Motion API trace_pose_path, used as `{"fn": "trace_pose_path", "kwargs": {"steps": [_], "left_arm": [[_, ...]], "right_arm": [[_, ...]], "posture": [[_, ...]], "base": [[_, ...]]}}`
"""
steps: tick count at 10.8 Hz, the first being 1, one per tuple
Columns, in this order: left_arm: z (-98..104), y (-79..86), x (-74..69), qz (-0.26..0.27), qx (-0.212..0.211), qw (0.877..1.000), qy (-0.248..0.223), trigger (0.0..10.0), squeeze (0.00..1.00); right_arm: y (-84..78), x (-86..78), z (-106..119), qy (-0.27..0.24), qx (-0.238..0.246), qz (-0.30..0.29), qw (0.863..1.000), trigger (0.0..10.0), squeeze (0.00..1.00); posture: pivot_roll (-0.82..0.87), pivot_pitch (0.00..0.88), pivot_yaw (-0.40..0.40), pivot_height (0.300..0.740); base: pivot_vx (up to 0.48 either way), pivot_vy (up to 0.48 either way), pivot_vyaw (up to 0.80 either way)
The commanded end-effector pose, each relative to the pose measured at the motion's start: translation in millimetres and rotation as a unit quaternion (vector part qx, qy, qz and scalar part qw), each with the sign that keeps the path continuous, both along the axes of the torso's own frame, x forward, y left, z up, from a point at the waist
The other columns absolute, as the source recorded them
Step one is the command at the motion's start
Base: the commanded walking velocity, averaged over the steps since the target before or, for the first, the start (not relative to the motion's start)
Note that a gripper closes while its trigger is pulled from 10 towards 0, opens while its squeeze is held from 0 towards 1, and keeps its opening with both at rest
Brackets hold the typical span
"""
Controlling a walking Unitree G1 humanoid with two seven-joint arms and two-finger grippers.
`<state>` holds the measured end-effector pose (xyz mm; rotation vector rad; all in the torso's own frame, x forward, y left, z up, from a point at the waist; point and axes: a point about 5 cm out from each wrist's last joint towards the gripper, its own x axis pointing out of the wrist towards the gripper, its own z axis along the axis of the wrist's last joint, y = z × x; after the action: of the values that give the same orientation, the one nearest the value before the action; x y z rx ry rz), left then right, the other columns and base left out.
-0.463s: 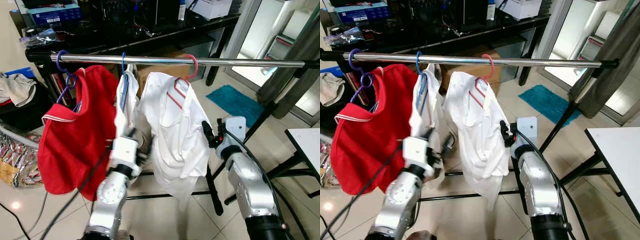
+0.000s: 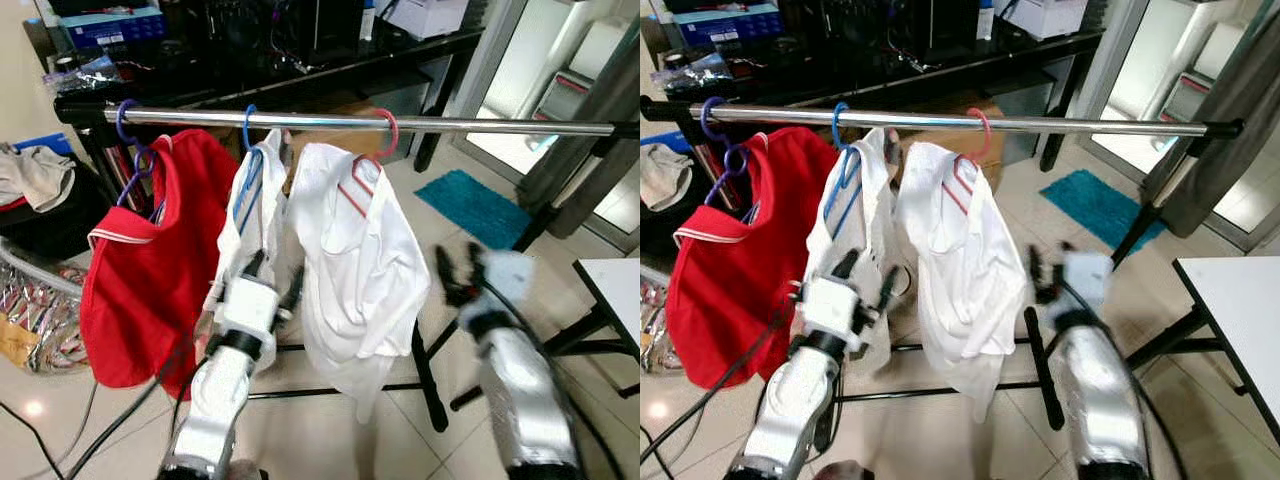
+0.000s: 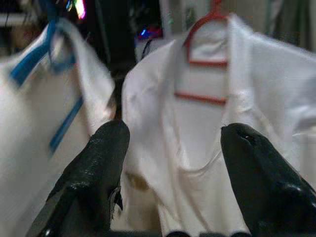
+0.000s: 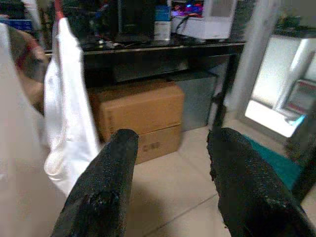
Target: Hang hanger
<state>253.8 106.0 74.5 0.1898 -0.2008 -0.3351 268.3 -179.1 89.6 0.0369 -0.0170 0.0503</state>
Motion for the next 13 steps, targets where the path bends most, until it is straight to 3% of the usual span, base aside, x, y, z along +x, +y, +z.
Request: {"fn": "trace_pose_path", "kwargs": {"steps": [1, 4, 7, 9, 11, 13], "left_arm": [[5.0, -6.2, -2.8, -0.009, 0.008, 1.000, -0.025, 10.0, 0.00], [16.3, 8.8, -5.1, 0.060, 0.022, 0.994, -0.084, 10.0, 0.00], [21.8, 20.9, -5.2, 0.111, 0.011, 0.989, -0.101, 10.0, 0.00], [25.1, 30.3, -3.7, 0.141, -0.005, 0.985, -0.098, 10.0, 0.00], [30.5, 35.9, -0.8, 0.147, -0.016, 0.984, -0.101, 10.0, 0.15], [25.6, 46.3, 0.4, 0.194, -0.053, 0.977, -0.071, 10.0, 0.04]], "right_arm": [[-4.8, -2.0, 3.0, -0.012, -0.009, -0.009, 1.000, 10.0, 0.00], [-1.2, -2.9, 1.7, -0.015, -0.008, -0.002, 1.000, 10.0, 0.00], [2.3, -1.0, 0.1, -0.013, -0.008, 0.009, 1.000, 10.0, 0.00], [6.4, 1.3, 0.1, -0.014, -0.005, 0.016, 1.000, 10.0, 0.00], [10.2, 5.0, 2.5, -0.020, -0.009, 0.029, 0.999, 10.0, 0.00], [15.4, 6.5, 5.0, -0.026, -0.015, 0.047, 0.998, 10.0, 0.00]], "posture": [[0.18, 0.037, -0.033, 0.740], [0.19, 0.043, -0.036, 0.740], [0.20, 0.043, -0.038, 0.740], [0.21, 0.038, -0.040, 0.740], [0.22, 0.034, -0.040, 0.740], [0.23, 0.030, -0.040, 0.740]], "base": [[0.000, 0.000, 0.00], [0.000, 0.000, 0.00], [0.000, 0.000, 0.00], [0.000, 0.000, 0.00], [0.000, 0.000, 0.00], [0.000, 0.000, 0.00]]}}
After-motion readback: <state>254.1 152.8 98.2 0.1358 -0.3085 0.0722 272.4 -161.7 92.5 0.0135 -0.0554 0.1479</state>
